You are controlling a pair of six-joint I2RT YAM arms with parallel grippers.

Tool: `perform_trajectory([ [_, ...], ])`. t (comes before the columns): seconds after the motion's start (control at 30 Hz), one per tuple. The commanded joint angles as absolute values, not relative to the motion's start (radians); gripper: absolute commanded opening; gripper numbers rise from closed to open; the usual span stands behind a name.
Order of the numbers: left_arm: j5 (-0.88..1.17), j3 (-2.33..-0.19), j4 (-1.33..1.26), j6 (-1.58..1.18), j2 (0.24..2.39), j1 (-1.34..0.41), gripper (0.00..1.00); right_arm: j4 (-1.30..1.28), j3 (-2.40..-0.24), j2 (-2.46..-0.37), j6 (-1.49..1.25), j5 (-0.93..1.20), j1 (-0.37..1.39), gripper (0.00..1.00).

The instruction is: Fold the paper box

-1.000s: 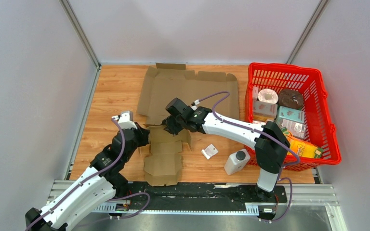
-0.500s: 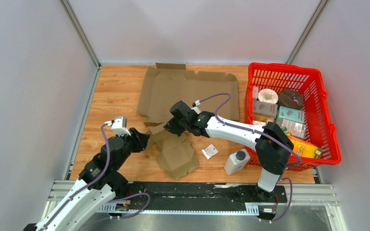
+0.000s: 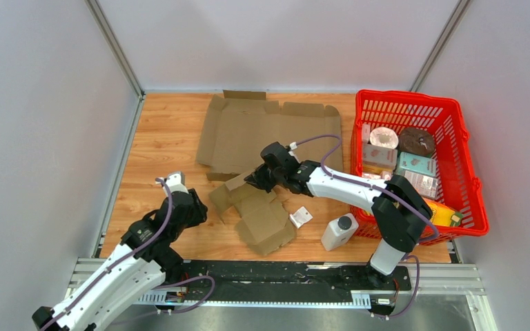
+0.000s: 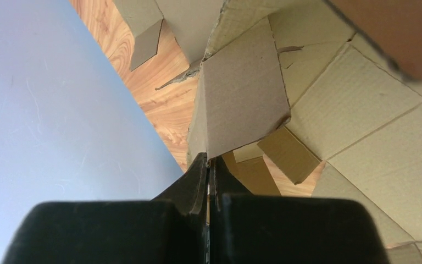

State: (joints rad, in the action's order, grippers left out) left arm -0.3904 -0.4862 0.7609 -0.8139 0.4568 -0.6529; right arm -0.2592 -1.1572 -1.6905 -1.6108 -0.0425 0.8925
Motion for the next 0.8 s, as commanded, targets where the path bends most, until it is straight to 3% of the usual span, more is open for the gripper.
perform_trajectory([
  [0.0,-0.331,-0.445,0.631,-0.802,0.541,-0.655,0.48,-0.170,-1.121,-1.641,-1.595,-0.015,0.881,0.00],
  [0.37,-0.172,-0.402,0.330,-0.675,0.675,-0.655,0.51,-0.071,-1.037,-1.620,-1.594,0.057,0.867,0.00],
  [0.77,-0.109,-0.325,0.317,-0.673,0.509,-0.660,0.47,-0.018,-1.045,-1.603,-1.591,0.051,0.864,0.00],
])
